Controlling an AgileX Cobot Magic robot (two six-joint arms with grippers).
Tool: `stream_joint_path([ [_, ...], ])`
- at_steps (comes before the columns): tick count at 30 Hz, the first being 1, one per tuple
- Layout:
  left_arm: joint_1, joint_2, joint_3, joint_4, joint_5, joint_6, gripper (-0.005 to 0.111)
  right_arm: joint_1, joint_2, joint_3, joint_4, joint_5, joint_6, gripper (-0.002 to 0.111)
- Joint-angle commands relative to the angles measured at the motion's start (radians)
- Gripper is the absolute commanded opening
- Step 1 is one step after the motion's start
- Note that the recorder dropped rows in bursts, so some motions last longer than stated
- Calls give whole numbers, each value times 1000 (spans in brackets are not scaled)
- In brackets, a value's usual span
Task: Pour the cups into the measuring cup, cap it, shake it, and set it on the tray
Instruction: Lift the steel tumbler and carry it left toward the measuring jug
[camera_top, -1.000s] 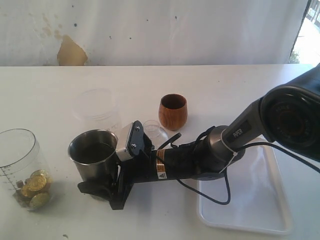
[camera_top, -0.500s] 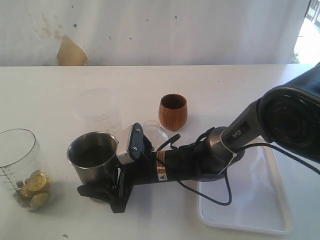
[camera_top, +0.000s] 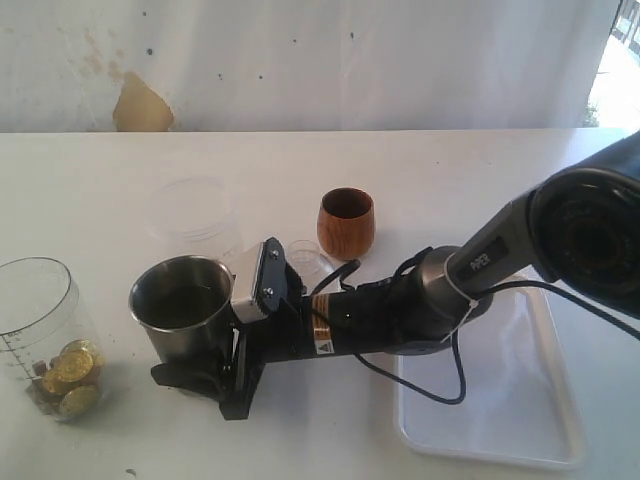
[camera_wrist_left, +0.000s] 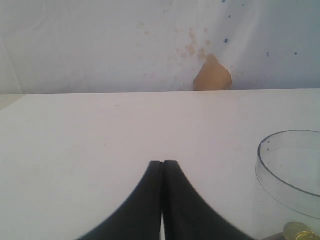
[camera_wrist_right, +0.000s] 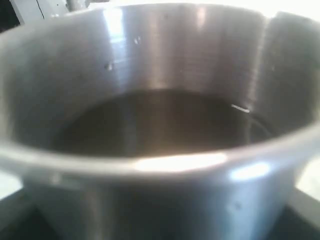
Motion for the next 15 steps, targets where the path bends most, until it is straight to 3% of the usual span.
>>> stream_joint_path([
  [1,-4,-4,5,-2,-11,2,0,1,-62,-1,16,-69,-7,0],
  [15,-4,-4,5,-2,-11,2,0,1,-164,-1,-26,-69,167,0],
])
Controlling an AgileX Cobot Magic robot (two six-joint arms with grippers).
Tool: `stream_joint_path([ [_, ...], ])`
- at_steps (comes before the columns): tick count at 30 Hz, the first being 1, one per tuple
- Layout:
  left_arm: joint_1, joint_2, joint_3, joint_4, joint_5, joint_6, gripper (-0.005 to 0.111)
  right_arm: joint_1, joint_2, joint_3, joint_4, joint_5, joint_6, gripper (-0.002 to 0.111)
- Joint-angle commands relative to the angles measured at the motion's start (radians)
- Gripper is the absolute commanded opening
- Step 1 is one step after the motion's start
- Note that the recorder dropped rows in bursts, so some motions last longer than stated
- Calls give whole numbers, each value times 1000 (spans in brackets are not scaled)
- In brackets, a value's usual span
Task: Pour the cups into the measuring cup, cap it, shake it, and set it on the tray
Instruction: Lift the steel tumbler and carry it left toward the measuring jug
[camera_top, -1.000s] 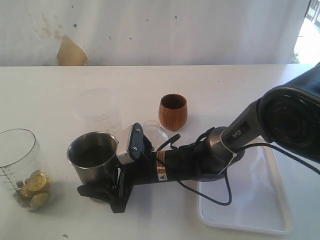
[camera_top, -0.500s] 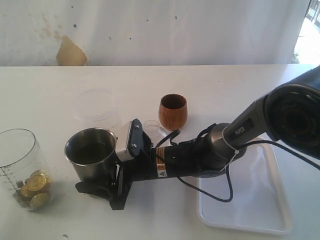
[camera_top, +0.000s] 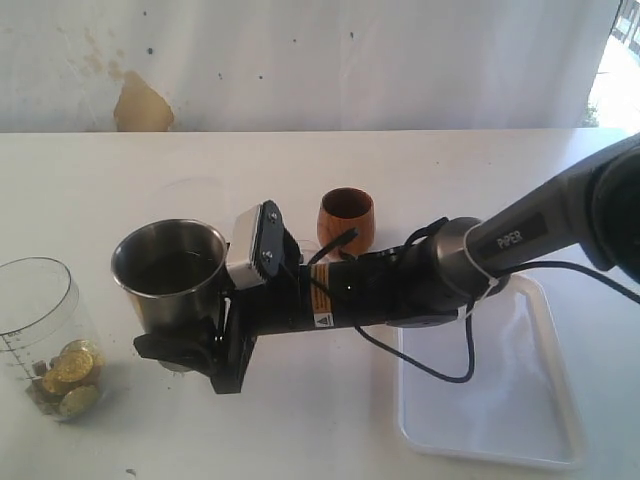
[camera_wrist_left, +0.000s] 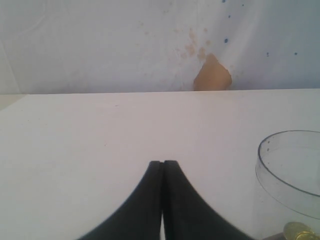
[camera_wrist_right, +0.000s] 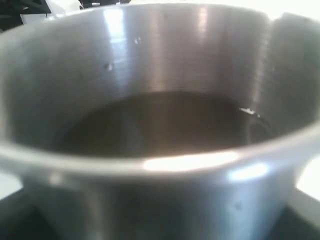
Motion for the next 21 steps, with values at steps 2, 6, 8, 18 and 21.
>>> stream_joint_path([
  [2,-4,-4,5,-2,-11,2,0,1,-74,-1,6,-59,105,0],
  [6,-4,-4,5,-2,-11,2,0,1,-115,-1,-40,-18,114,0],
  [8,-4,-4,5,-2,-11,2,0,1,-131,-1,-38,-18,153,0],
  [18,-4,-4,5,-2,-11,2,0,7,-184,-43,1,3,186,0],
  [21,-4,-4,5,-2,-11,2,0,38,-184,-95,1,85,213,0],
])
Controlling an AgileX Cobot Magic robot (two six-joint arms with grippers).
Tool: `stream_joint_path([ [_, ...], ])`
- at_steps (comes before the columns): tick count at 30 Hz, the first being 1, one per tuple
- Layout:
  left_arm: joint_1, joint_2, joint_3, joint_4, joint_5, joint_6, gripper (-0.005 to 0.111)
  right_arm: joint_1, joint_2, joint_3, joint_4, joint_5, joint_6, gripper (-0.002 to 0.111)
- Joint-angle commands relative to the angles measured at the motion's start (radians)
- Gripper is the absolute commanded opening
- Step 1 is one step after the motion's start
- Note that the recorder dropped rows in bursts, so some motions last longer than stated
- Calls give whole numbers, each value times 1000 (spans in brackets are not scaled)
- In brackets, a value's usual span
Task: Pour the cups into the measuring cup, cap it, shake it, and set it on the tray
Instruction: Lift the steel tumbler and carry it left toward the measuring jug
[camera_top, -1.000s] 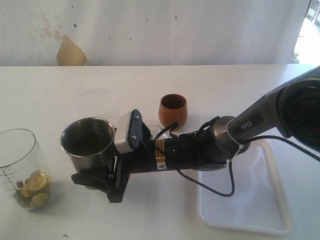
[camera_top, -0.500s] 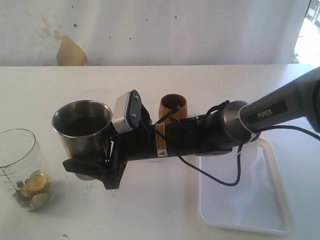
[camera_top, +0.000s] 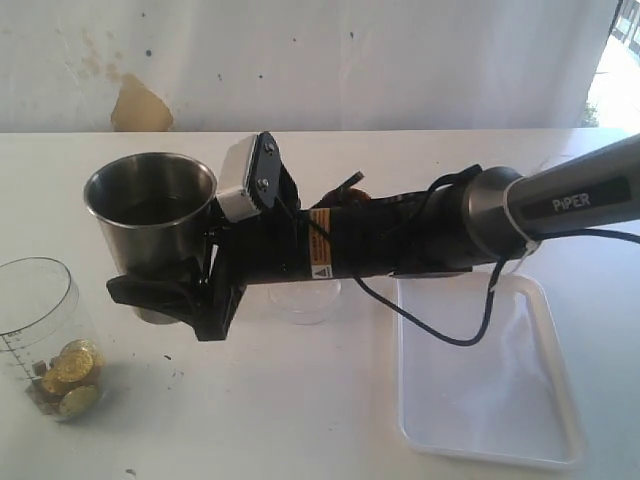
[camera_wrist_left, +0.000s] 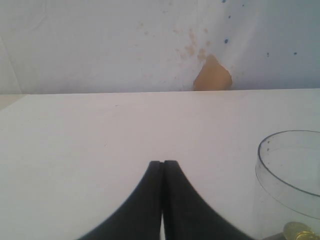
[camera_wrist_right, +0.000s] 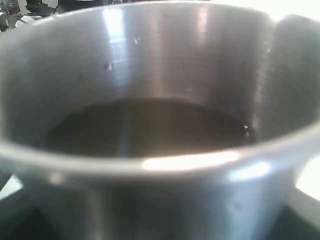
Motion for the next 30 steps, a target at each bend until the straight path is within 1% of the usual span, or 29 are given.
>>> stream_joint_path([
  [1,-4,-4,5,-2,-11,2,0,43,-24,-78,50,67,36,0],
  [5,-4,-4,5,-2,-11,2,0,87,-20,-163,50,173,38,0],
  [12,-4,-4,5,-2,-11,2,0,94,27,-314,68,250,112,0],
  [14,-4,-4,5,-2,-11,2,0,94,63,-368,68,300,143,0],
  [22,-4,-4,5,-2,-11,2,0,94,188,-526,64,308,169,0],
  [25,-4,-4,5,-2,-11,2,0,94,204,-565,62,350,169,0],
  [30,-4,-4,5,-2,-11,2,0,94,232,-631,60,363,170,0],
])
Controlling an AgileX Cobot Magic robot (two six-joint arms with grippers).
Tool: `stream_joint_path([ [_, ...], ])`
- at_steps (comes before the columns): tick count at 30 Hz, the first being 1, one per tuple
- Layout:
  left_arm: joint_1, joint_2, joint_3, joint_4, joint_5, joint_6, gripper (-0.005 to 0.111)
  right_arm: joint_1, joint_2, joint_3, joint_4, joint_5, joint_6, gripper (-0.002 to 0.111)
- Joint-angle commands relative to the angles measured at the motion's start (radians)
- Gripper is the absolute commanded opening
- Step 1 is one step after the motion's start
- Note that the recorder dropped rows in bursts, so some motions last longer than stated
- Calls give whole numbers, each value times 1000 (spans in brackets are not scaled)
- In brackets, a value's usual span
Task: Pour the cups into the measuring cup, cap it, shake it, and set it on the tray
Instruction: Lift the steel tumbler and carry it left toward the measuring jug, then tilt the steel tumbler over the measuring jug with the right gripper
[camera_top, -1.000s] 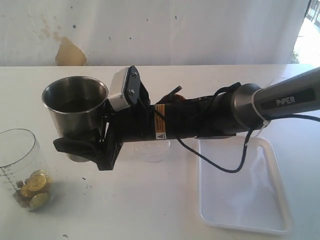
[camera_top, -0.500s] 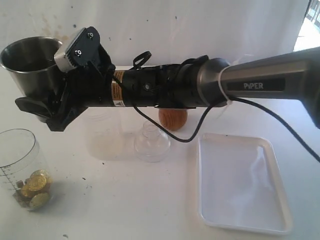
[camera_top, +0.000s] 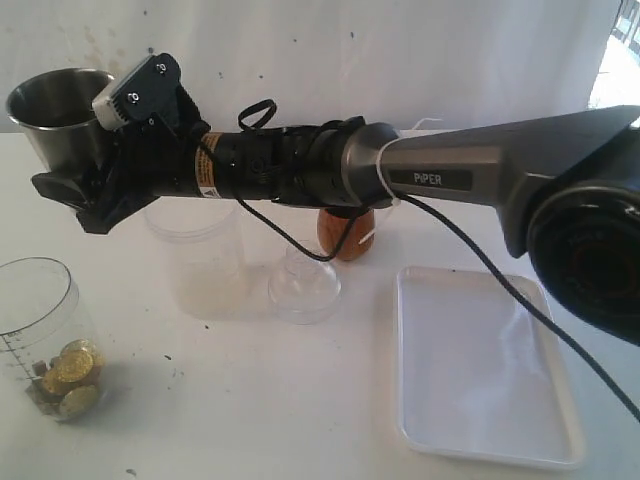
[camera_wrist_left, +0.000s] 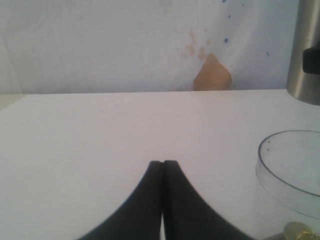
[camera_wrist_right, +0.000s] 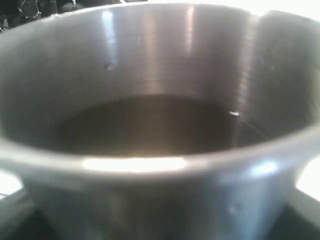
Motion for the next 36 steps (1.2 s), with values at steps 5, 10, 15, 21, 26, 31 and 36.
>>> stream_joint_path([
  [5,-4,-4,5,-2,-11,2,0,11,37,-90,7,-9,10,0],
  [10,-4,-4,5,-2,-11,2,0,35,44,-119,-101,43,10,0],
  [15,-4,-4,5,-2,-11,2,0,39,45,-141,-108,76,5,0],
  [21,-4,-4,5,-2,-11,2,0,39,45,-143,-138,88,-84,0],
  [26,-4,-4,5,-2,-11,2,0,39,45,-143,-153,69,-86,0],
  [31,-4,-4,5,-2,-11,2,0,39,45,-143,-159,51,-156,0],
  [36,-4,-4,5,-2,-11,2,0,39,45,-143,-159,39,-184,0],
])
